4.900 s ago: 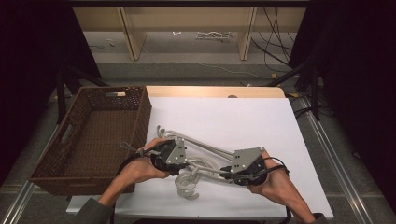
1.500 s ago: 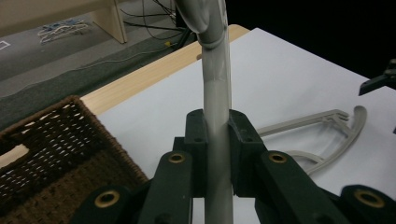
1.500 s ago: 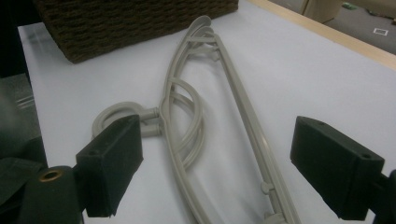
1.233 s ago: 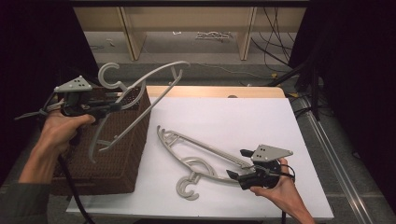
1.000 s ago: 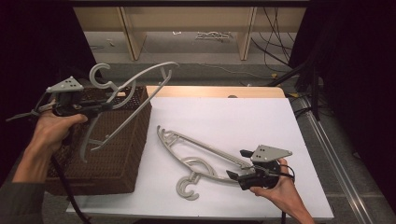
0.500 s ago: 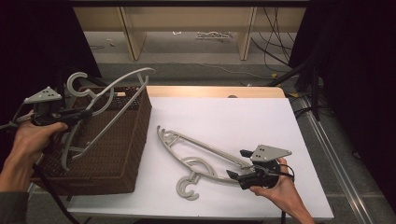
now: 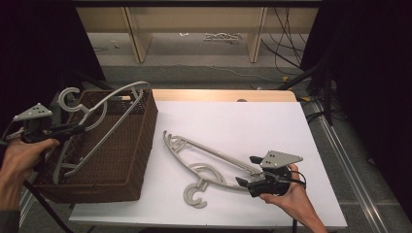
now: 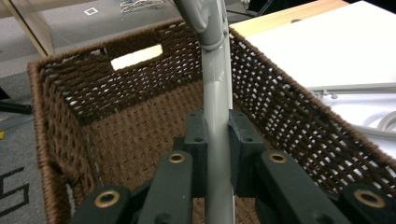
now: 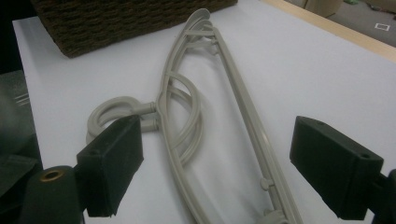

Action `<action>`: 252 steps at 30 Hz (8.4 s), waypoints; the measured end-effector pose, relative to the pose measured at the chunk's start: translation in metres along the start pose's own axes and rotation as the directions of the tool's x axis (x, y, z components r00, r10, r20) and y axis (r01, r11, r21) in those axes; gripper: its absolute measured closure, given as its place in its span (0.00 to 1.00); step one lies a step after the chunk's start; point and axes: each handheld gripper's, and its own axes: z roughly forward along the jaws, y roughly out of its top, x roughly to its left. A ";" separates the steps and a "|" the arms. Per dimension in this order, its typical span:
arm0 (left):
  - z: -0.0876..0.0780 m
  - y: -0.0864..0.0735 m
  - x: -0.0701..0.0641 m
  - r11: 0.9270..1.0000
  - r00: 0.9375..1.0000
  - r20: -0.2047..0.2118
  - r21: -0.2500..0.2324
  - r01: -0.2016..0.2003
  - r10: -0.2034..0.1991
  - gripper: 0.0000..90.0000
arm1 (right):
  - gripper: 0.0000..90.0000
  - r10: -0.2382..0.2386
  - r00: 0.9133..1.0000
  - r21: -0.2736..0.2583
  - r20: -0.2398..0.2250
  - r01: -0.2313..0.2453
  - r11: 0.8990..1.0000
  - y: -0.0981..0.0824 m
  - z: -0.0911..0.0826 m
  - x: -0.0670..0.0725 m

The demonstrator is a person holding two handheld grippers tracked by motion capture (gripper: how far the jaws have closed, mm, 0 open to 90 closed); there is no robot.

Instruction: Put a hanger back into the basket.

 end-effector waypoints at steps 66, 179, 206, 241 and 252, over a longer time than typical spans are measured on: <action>0.017 0.007 -0.082 0.972 0.989 -0.007 -0.187 0.145 -0.149 0.23 | 0.20 0.014 1.000 -0.038 0.016 -0.014 0.999 -0.003 0.006 0.003; 0.094 -0.054 -0.246 0.941 0.928 0.207 -0.208 -0.268 0.310 0.32 | 0.91 -0.340 0.907 0.316 -0.250 0.408 0.856 0.005 0.062 0.011; 0.157 -0.035 -0.268 0.715 0.696 0.235 0.009 -0.699 0.678 0.46 | 0.92 -0.438 0.865 0.255 -0.244 0.493 0.832 0.023 0.036 0.021; 0.114 -0.004 -0.276 0.713 0.625 0.430 -0.068 -0.698 0.652 0.88 | 0.80 -0.458 0.876 0.095 -0.154 0.474 0.875 0.039 0.014 0.005; 0.110 0.004 -0.261 0.847 0.759 0.437 -0.013 -0.532 0.483 0.88 | 0.49 -0.252 0.968 0.005 0.018 0.252 0.968 0.048 0.005 0.001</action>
